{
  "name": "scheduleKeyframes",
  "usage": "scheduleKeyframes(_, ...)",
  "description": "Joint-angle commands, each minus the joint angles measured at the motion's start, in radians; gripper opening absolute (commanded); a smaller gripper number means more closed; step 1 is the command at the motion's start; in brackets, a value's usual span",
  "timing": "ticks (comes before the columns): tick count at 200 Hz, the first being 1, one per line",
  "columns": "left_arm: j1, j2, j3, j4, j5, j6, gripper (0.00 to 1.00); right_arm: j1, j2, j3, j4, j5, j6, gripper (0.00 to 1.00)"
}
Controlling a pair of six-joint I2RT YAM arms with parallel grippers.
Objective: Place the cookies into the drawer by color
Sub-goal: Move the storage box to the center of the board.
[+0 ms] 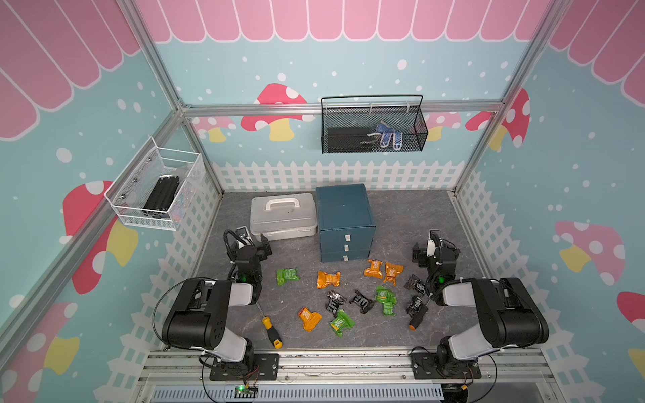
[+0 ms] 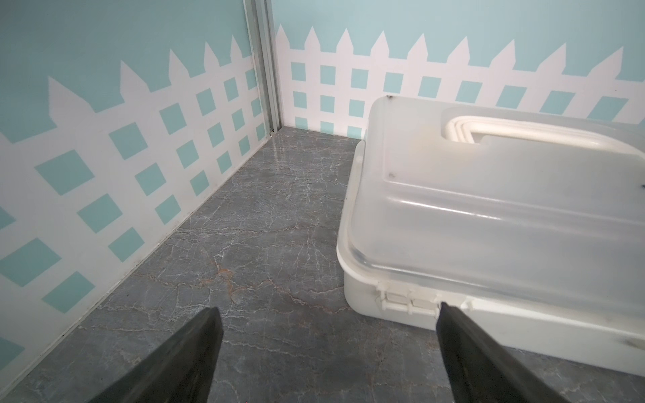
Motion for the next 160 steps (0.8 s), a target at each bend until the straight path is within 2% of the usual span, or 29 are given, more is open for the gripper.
scheduleKeyframes(1, -0.003, -0.006, -0.002, 0.002, 0.007, -0.002, 0.99, -0.005, -0.011, 0.0, 0.013, -0.005, 0.008, 0.99)
scheduleKeyframes(101, -0.006, -0.011, -0.008, 0.01, 0.007, 0.005, 0.99, -0.005, -0.015, -0.007, 0.023, -0.002, 0.008, 0.99)
scheduleKeyframes(115, -0.026, -0.036, -0.033, 0.047, -0.011, 0.029, 0.99, -0.003, -0.064, -0.02, 0.016, 0.005, 0.013, 0.99)
scheduleKeyframes(127, -0.053, -0.105, -0.023, -0.029, -0.054, 0.041, 0.99, -0.003, -0.138, -0.013, -0.072, 0.011, 0.016, 0.99)
scheduleKeyframes(143, -0.061, -0.202, 0.036, -0.242, -0.072, 0.026, 0.99, -0.003, -0.239, -0.011, -0.149, -0.01, 0.013, 0.99)
scheduleKeyframes(160, -0.062, -0.27, 0.068, -0.338, -0.042, 0.019, 0.99, -0.003, -0.371, -0.014, -0.245, -0.165, -0.025, 0.99)
